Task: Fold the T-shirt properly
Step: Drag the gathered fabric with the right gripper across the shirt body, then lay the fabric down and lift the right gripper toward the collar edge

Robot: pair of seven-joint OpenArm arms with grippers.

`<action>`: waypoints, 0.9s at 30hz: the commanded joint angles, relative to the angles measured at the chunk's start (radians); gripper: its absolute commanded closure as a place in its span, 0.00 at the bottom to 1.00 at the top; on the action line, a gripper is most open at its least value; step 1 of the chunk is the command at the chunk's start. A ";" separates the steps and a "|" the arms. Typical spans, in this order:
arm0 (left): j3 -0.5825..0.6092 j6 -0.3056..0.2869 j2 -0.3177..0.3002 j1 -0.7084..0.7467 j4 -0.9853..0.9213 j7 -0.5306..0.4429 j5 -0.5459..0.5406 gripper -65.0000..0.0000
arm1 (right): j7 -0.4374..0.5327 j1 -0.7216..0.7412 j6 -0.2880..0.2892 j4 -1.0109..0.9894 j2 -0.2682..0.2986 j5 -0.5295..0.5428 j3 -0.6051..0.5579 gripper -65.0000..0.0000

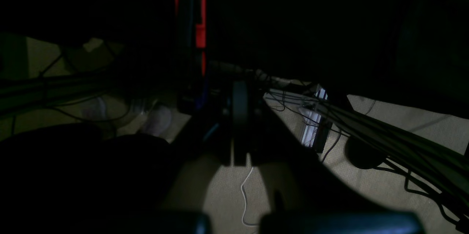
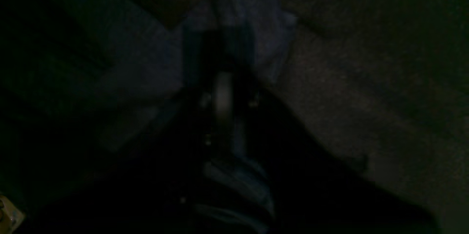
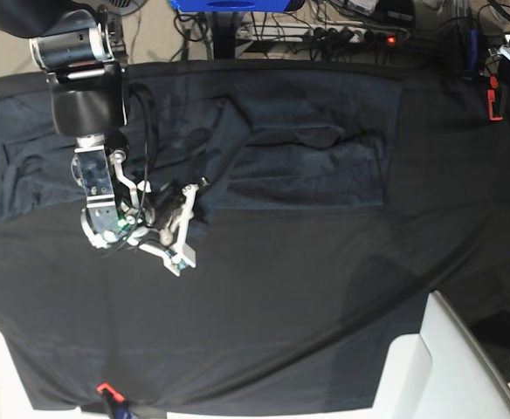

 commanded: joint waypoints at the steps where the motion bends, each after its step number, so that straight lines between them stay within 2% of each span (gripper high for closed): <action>1: -0.008 -0.008 -0.019 0.007 0.014 -0.016 -0.008 1.00 | 0.012 0.027 0.005 0.014 -0.004 0.009 -0.001 0.99; 5: -0.008 -0.008 -0.019 0.007 0.014 -0.016 -0.008 1.00 | 0.012 0.011 0.006 0.049 -0.004 0.009 -0.001 1.00; 8: -0.008 -0.008 -0.019 0.007 0.014 -0.016 -0.010 1.00 | 0.011 -0.050 0.008 0.170 -0.004 0.009 -0.004 1.00; 10: -0.008 -0.008 -0.019 0.007 0.014 -0.016 -0.008 1.00 | -0.026 -0.090 0.008 0.268 -0.004 0.009 -0.025 1.00; 13: -0.008 -0.008 -0.019 0.006 0.014 -0.016 -0.008 1.00 | -0.112 -0.151 0.008 0.425 0.004 0.009 -0.156 1.00; 18: 0.038 -0.008 -0.020 -0.016 0.014 -0.016 -0.005 1.00 | -0.152 -0.240 0.008 0.620 0.039 0.005 -0.435 1.00; 23: 0.089 -0.008 -0.020 -0.020 0.016 -0.016 -0.005 1.00 | -0.180 -0.240 0.006 0.672 0.053 0.005 -0.713 1.00; 27: 0.089 -0.008 -0.019 -0.022 0.014 -0.016 -0.005 1.00 | -0.183 -0.204 0.002 0.666 0.050 0.005 -0.842 1.00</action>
